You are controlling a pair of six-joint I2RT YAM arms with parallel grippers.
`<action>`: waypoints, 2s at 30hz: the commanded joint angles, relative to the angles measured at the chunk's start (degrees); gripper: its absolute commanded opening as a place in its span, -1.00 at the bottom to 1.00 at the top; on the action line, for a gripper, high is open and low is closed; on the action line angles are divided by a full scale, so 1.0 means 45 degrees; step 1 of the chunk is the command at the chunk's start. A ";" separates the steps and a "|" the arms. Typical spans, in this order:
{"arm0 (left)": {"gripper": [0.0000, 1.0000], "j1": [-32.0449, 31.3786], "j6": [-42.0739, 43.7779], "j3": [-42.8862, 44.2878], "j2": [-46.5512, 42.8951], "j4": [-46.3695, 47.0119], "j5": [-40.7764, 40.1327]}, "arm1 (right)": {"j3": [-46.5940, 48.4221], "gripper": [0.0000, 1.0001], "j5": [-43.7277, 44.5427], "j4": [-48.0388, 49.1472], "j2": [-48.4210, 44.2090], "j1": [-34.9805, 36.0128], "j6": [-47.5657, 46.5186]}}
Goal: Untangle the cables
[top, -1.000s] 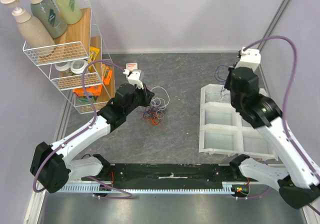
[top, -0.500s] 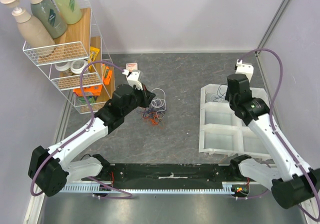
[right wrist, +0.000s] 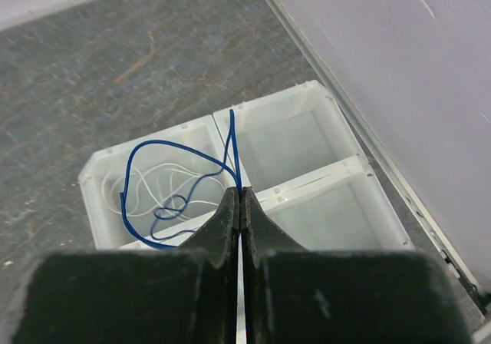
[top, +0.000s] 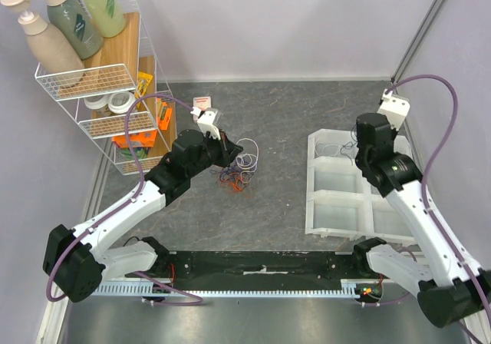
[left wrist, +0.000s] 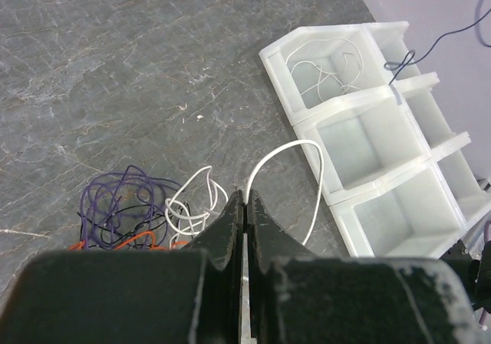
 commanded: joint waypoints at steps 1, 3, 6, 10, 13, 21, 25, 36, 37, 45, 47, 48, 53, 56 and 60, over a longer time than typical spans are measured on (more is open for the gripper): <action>-0.96 0.0022 -0.0378 0.0003 -0.0376 0.0579 0.0359 | 0.0546 -1.00 0.1086 0.0616 0.0745 -0.0296 0.0341; -0.97 0.0022 -0.0359 -0.0016 -0.0396 0.0579 0.0320 | 0.0683 -1.00 -0.0059 0.1278 0.0746 -0.0647 0.0127; -0.97 0.0022 -0.0456 -0.0016 -0.0416 0.0579 0.0417 | 0.0838 -1.00 -0.1531 0.1828 0.0589 -0.0942 0.0359; -0.96 0.0003 -0.0476 -0.0035 -0.0513 0.0599 0.0476 | 0.1483 -1.00 0.1000 0.0562 0.1193 -0.1195 0.0322; -0.96 0.0022 -0.0476 -0.0036 -0.0552 0.0599 0.0417 | 0.1485 -1.00 0.2100 0.0266 0.1293 -0.1526 0.0146; -0.96 0.0023 -0.0554 -0.0055 -0.0592 0.0657 0.0554 | -0.0055 -1.00 0.2258 0.1922 0.1798 -0.2600 -0.0205; -0.96 0.0022 -0.0554 -0.0075 -0.0650 0.0696 0.0574 | -0.1287 -1.00 0.1364 0.3212 0.2735 -0.3459 -0.0110; -0.97 0.0003 -0.0554 -0.0094 -0.0572 0.0716 0.0632 | -0.2286 -0.81 -0.3074 0.3196 0.4749 -0.6059 0.1454; -0.97 0.0003 -0.0574 -0.0094 -0.0553 0.0735 0.0671 | -0.2208 -0.57 -0.3171 0.3176 0.4808 -0.6098 0.1183; -0.96 0.0022 -0.0321 -0.0211 -0.0572 0.1300 0.1587 | -0.1212 0.41 -0.5649 0.2338 0.4010 -0.5846 -0.0987; -0.96 0.0022 -0.0243 -0.0309 -0.0630 0.1594 0.2133 | -0.1172 0.42 -0.6643 0.2161 0.3348 -0.5088 -0.1240; -0.96 0.0022 -0.0164 -0.0309 -0.0669 0.1711 0.2387 | -0.1230 0.42 -0.7480 0.2180 0.2937 -0.4812 -0.1396; -0.96 0.0042 0.0226 -0.0270 -0.0903 0.2198 0.3441 | -0.2420 0.37 -1.4622 0.5022 0.1080 -0.1770 -0.2198; -0.96 0.0042 0.0285 -0.0484 -0.1448 0.3173 0.4322 | -0.2656 0.37 -1.7326 0.6142 0.1058 0.0243 -0.2392; -0.97 0.0042 0.0538 -0.1284 -0.2639 0.4620 0.4286 | -0.3298 0.41 -1.5969 0.6943 0.1059 0.2822 -0.2804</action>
